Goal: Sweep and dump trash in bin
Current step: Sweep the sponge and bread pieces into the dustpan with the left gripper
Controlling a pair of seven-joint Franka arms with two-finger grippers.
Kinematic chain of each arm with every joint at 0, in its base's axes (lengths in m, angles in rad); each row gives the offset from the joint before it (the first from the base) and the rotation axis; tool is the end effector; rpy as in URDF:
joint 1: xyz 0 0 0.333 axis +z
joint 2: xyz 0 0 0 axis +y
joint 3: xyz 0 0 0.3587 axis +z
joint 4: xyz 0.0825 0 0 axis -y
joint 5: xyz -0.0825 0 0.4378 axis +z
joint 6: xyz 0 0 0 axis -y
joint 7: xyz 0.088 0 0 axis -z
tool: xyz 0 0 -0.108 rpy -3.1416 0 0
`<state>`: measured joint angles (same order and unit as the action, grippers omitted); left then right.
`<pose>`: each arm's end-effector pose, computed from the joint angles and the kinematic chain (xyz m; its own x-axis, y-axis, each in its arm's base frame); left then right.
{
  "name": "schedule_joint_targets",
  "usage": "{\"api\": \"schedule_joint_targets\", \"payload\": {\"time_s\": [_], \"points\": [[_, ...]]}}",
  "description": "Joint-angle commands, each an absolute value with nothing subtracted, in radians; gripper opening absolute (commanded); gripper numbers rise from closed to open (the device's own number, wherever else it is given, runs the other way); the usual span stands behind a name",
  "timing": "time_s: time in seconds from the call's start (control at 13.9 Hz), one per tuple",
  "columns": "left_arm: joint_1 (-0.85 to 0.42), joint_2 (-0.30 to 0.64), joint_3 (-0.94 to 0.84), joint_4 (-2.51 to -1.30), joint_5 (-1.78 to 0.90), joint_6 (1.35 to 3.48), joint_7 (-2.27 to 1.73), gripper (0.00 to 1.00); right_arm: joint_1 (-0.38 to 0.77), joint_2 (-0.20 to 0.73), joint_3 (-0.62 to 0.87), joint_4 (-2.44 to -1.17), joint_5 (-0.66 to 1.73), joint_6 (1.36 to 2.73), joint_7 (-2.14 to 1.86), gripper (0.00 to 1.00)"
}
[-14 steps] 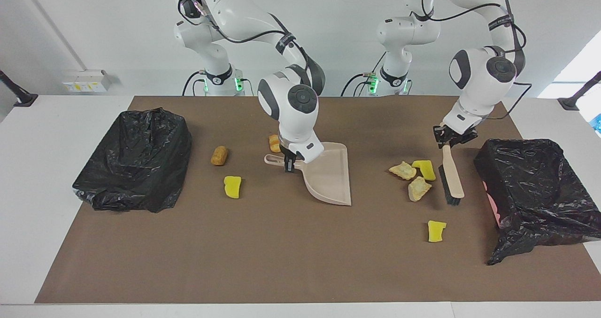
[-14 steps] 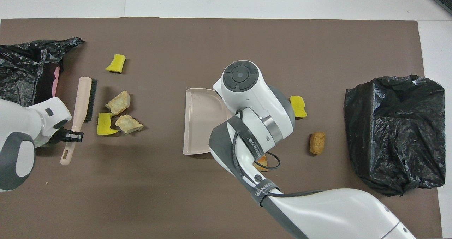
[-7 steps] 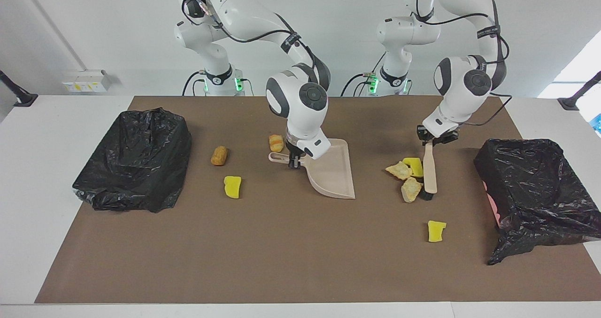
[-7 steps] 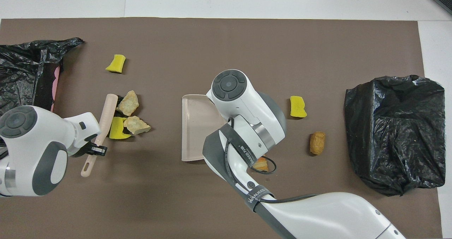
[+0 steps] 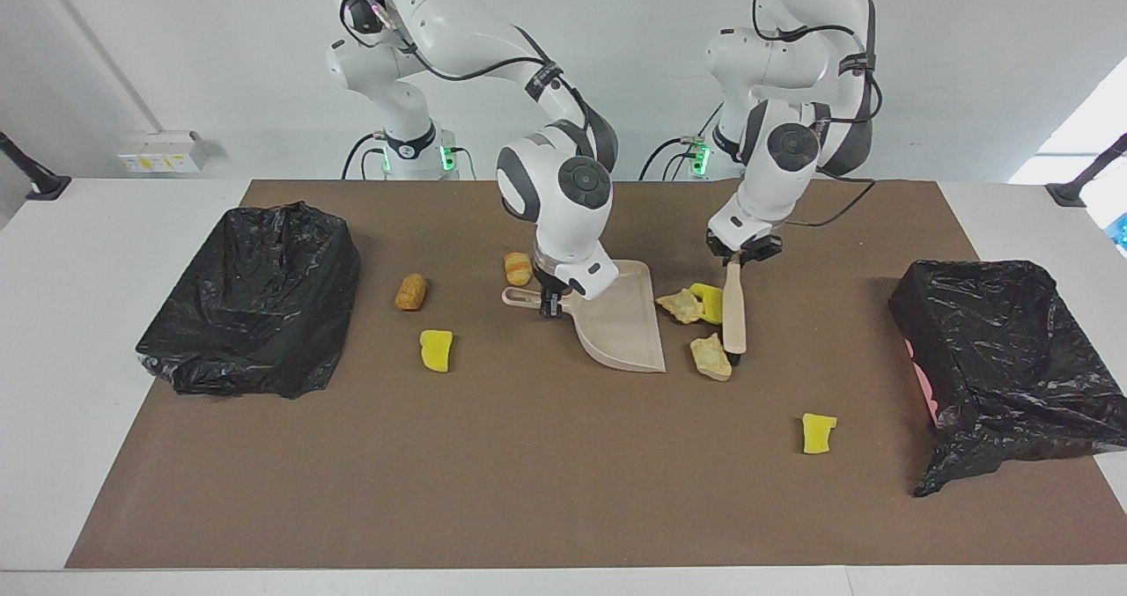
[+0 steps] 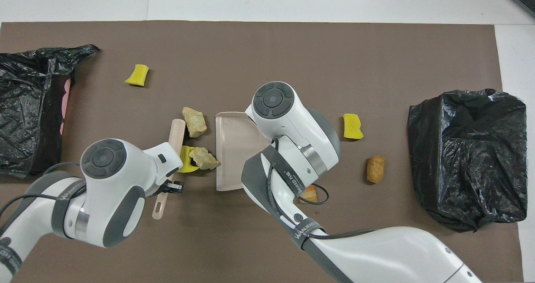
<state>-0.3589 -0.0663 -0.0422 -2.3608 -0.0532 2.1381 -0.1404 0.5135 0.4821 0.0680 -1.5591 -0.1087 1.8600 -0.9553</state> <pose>0.4699 -0.2018 0.3479 0.9612 -0.2246 -0.1600 -0.2251 -0.9742 0.0148 0.6219 0.3906 0.3664 -0.0102 0.9875 -0.1571 0.9940 -0.0071 -0.1090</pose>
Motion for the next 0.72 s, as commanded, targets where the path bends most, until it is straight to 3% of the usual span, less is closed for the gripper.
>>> {"api": "schedule_joint_targets", "payload": {"time_s": [0.0, 0.29, 0.65], "points": [[-0.48, -0.092, -0.029, -2.367, -0.121, 2.152, -0.23, 0.0, 0.5, 0.472, 0.078, -1.585, -0.127, 1.885, -0.991, 0.0], [-0.604, -0.078, -0.029, -2.321, -0.182, 2.194, -0.305, 0.0, 0.497, 0.472, 0.078, -1.585, -0.124, 1.891, -1.009, 0.0], [-0.583, -0.067, -0.02, -2.241, -0.167, 2.117, -0.295, 0.0, 0.495, 0.472, 0.078, -1.585, -0.123, 1.901, -1.011, 0.0]]}}
